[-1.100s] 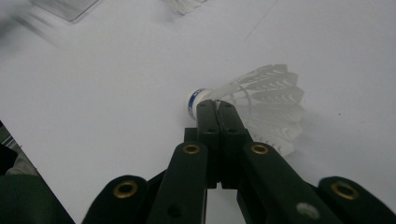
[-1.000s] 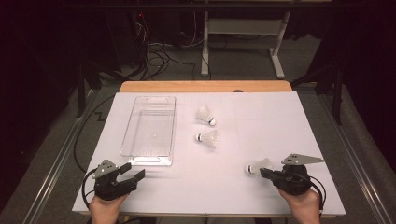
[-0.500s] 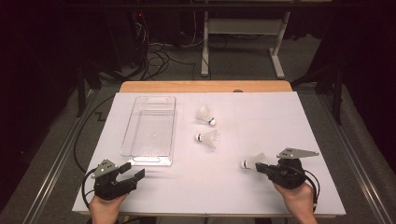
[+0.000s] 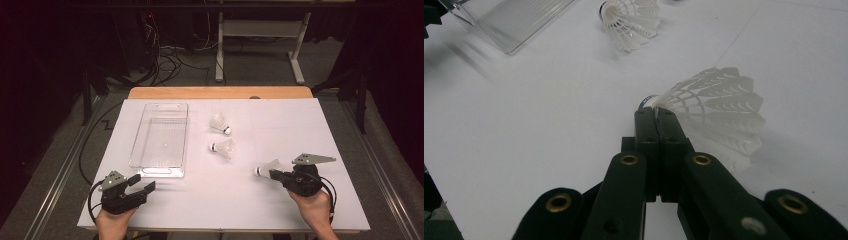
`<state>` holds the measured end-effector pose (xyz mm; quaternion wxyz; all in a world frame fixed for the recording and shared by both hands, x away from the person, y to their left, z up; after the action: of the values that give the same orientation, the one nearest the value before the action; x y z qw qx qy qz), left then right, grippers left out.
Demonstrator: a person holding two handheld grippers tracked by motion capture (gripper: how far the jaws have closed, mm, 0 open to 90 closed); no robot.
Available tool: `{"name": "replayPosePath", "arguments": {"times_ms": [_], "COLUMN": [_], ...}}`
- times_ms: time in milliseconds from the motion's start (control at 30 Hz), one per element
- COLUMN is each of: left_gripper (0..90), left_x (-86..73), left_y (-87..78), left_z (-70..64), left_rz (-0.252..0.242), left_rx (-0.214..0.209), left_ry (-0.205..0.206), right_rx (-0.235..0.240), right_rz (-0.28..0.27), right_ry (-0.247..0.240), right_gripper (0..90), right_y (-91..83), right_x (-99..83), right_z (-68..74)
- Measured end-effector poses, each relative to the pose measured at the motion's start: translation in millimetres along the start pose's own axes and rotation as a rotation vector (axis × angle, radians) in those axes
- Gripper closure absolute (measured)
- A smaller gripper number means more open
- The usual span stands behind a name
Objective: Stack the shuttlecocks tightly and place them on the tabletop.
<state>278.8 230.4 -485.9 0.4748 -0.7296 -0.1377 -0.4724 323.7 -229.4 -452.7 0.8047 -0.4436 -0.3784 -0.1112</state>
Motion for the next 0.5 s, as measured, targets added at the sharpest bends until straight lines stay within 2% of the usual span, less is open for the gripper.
{"name": "replayPosePath", "arguments": {"times_ms": [500], "left_gripper": [34.4], "left_x": [-0.1], "left_y": [0.6], "left_z": [0.2], "left_rz": [0.004], "left_rx": [-0.001], "left_ry": [0.002], "right_rx": [0.005], "right_rz": [-0.021], "right_ry": [0.02], "right_gripper": [90.0], "right_y": [7.4], "right_x": [10.9], "right_z": [-4.1]}}
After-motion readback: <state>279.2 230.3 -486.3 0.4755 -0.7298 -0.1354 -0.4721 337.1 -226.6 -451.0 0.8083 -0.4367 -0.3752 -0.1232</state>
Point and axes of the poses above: each handheld gripper's, and its own axes: y roughly forward along the jaws, x roughly out of its top, z roughly to its left, the point moved 4 cm from there along y, roughly forward along the jaws, and after that the axes turned 9 degrees about y, right-handed, at the moved point
